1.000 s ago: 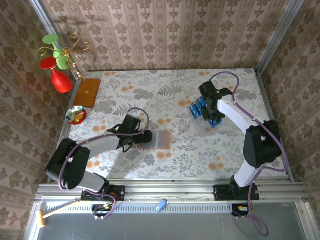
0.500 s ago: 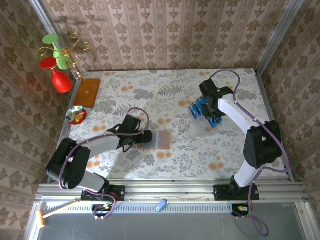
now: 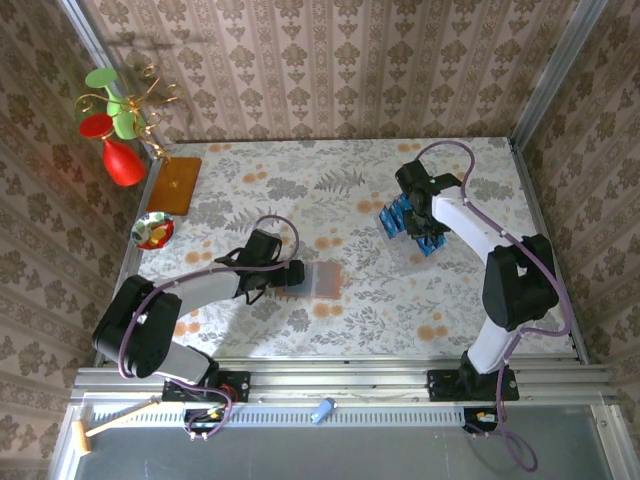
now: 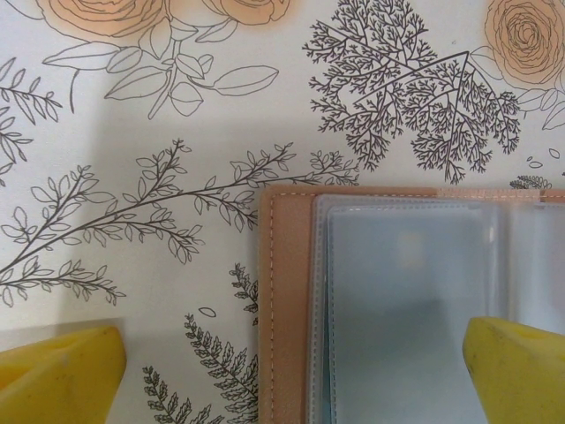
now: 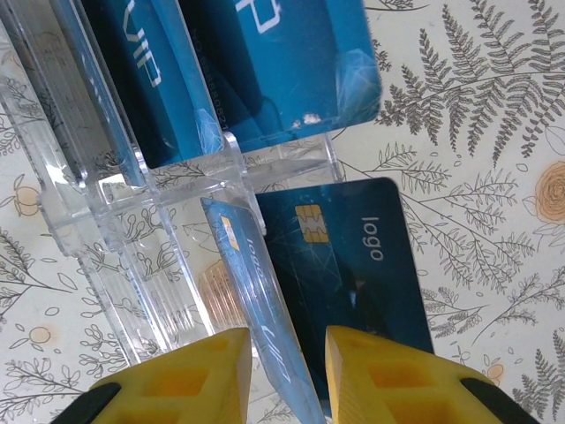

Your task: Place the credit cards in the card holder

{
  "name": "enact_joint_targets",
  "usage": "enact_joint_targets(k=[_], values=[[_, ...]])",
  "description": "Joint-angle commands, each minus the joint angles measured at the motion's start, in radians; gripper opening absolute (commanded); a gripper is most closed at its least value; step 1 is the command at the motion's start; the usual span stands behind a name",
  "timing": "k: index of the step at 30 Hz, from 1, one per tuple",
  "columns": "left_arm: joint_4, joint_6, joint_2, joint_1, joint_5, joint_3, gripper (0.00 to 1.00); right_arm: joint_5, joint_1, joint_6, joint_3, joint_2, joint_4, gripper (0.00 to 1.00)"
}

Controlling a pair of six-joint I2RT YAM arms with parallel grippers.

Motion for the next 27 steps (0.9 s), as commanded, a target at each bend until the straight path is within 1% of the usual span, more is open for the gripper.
enact_joint_targets(k=[1, 7, 14, 19, 27], values=[[0.012, -0.009, 0.026, -0.011, 0.015, 0.015, 1.0, -0.001, 0.002, -0.013, 0.005, 0.012, -0.015, 0.3], [0.018, -0.008, 0.032, -0.01, 0.015, 0.014, 1.0, -0.032, 0.002, -0.009, -0.013, 0.002, -0.002, 0.27], [0.024, -0.011, 0.033, -0.011, 0.015, 0.011, 1.0, -0.051, 0.002, -0.006, -0.025, -0.001, 0.003, 0.16], [0.028, -0.013, 0.034, -0.012, 0.017, 0.009, 1.0, -0.048, 0.001, -0.006, -0.023, -0.009, -0.001, 0.15], [0.026, -0.009, 0.04, -0.012, 0.019, 0.017, 1.0, -0.083, 0.002, -0.039, 0.005, -0.034, -0.026, 0.03]])
